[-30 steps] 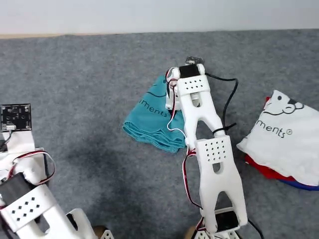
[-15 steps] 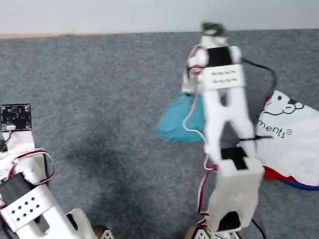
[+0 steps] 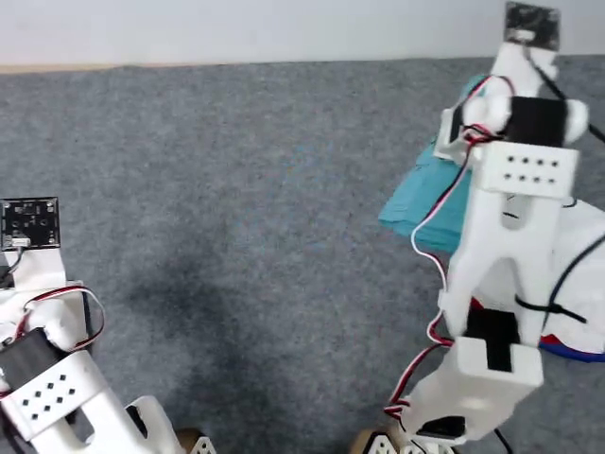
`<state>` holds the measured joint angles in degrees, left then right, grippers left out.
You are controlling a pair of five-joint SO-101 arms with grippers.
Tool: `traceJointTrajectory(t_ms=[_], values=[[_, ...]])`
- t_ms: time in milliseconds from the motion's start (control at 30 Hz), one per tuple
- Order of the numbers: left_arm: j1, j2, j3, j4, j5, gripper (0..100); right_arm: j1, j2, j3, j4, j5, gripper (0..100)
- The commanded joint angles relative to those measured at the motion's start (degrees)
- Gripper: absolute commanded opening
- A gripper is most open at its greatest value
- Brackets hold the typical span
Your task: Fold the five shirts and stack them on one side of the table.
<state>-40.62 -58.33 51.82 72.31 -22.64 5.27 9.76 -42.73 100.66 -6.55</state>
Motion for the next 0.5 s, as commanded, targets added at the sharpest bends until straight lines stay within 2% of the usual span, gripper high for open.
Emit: traceJointTrajectory(t_ms=[0,467], values=[[0.4,-0.6,-0.9,-1.2,-0.5,1,3.0,-5.3,1.0,2.3,2.1,0.7],[0.4,-0.6,-0.8,-0.9,-0.5,1,17.6,-8.1,13.5,0.8,12.6,0.7]])
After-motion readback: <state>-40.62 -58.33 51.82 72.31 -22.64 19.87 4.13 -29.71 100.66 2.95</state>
